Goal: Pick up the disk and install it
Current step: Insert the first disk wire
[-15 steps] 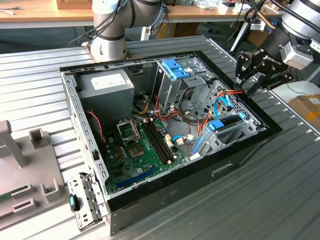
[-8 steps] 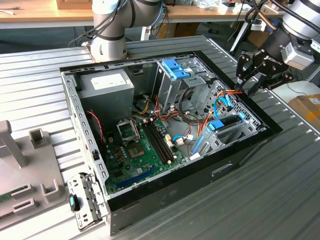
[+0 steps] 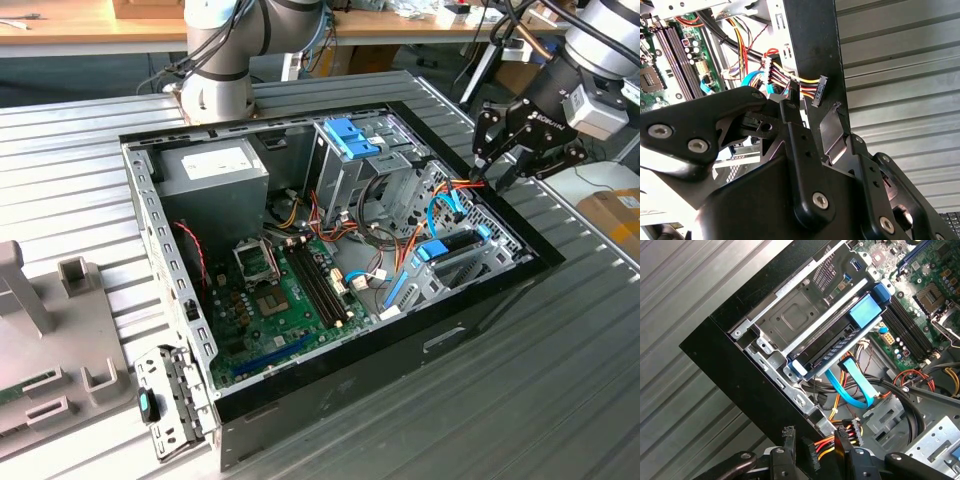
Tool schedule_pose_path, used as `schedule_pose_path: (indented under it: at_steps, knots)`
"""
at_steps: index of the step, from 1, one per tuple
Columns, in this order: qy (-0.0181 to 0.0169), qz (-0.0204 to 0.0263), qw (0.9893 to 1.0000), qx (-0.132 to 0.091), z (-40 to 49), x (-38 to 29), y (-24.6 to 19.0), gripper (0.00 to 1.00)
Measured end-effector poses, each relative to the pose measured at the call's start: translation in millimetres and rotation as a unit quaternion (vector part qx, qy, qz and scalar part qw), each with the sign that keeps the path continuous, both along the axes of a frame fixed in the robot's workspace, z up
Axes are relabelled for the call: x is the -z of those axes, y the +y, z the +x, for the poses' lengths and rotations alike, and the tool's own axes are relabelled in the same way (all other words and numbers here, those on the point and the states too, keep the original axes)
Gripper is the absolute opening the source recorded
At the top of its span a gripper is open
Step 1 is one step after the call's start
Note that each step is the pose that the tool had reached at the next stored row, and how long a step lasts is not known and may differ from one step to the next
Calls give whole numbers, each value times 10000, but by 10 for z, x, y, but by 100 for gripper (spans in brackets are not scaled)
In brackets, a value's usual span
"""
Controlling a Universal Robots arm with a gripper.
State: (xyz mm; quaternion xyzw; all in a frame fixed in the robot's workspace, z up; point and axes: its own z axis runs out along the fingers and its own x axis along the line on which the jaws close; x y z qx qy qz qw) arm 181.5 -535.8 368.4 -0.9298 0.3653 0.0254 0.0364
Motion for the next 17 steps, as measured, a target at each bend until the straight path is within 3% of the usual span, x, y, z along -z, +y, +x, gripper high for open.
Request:
schedule_pose_path:
  at_steps: [5, 6, 17]
  knots:
    - [0, 0, 10000, 0, 1, 0, 0, 43]
    - [0, 0, 10000, 0, 1, 0, 0, 36]
    - [0, 0, 10000, 0, 23, 0, 0, 36]
